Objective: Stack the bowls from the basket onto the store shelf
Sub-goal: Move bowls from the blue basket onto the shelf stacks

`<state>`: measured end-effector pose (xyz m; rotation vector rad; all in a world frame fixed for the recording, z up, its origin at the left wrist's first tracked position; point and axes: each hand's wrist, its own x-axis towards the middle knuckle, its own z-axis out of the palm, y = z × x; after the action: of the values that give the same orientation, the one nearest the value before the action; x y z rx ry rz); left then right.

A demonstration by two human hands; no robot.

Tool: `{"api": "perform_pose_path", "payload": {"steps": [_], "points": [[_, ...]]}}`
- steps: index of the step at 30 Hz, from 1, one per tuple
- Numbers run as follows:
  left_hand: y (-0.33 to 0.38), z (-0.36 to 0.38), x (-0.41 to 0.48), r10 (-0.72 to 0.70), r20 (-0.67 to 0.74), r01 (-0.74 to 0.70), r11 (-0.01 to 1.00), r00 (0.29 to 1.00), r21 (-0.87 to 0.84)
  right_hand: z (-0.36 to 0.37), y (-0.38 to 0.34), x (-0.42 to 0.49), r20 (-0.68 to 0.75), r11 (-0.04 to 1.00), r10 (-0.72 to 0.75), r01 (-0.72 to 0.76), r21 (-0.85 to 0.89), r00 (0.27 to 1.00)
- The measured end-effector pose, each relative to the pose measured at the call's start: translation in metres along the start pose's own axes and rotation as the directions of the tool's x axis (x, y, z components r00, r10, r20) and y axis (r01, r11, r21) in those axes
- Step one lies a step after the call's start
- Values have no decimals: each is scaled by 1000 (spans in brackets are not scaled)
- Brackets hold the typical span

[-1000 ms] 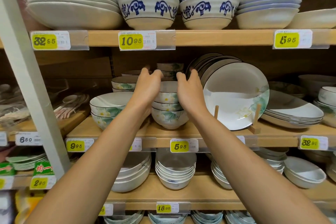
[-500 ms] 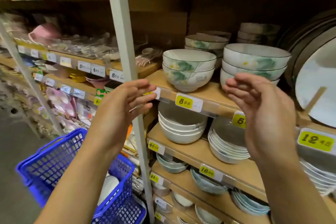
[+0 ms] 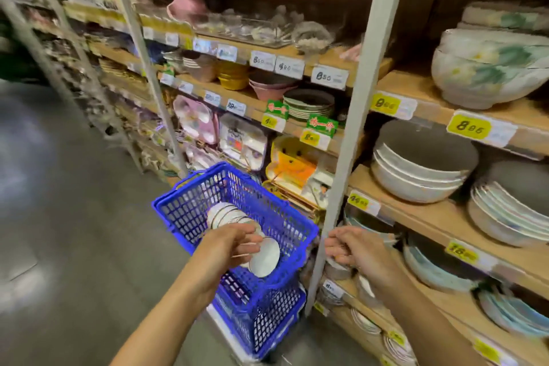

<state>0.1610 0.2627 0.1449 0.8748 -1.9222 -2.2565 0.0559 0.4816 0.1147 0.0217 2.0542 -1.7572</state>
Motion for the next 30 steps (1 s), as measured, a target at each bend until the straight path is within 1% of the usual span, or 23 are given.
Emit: {"api": "perform_pose_path", "payload": {"steps": [2, 6, 9, 13, 15, 17, 19, 21, 23, 25, 27, 28, 30], "points": [[-11, -27, 14, -12, -17, 12, 998, 1000, 54, 33, 16, 11, 2, 998, 52, -52, -39, 999], [-28, -61, 52, -67, -40, 72, 987, 997, 141, 83, 38, 33, 10, 982, 187, -186, -38, 982], [-43, -71, 88, -107, -36, 113, 964, 994, 241, 107, 54, 53, 3, 963, 268, -268, -31, 963], [-57, -73, 137, -155, -6, 145, 911, 988, 387, 136, 69, 86, 6, 916, 401, -401, -10, 916], [-61, -70, 159, -168, -6, 152, 879, 986, 452, 147, 82, 108, 19, 905, 425, -425, 24, 905], [-67, -68, 180, -185, 3, 156, 836, 983, 527, 155, 95, 129, 13, 868, 494, -494, 60, 869], [-72, -65, 200, -205, 34, 139, 767, 978, 626, 160, 102, 145, -22, 819, 566, -559, 128, 824], [-74, -60, 222, -222, 53, 121, 700, 974, 704, 168, 105, 163, -20, 754, 639, -620, 217, 769], [-77, -52, 245, -236, 64, 107, 643, 970, 758, 175, 111, 182, -63, 697, 703, -668, 260, 709], [-83, -42, 265, -248, 82, 76, 565, 965, 821, 183, 118, 198, -126, 690, 720, -685, 232, 683], [-93, -33, 284, -261, 114, 31, 492, 959, 870, 191, 123, 211, -163, 696, 718, -696, 179, 676], [-99, -28, 292, -274, 126, 16, 463, 954, 886, 193, 127, 216, -191, 702, 712, -693, 167, 675], [-114, -21, 309, -314, 153, -3, 431, 937, 903, 194, 144, 228, -199, 699, 713, -700, 144, 672]]}}
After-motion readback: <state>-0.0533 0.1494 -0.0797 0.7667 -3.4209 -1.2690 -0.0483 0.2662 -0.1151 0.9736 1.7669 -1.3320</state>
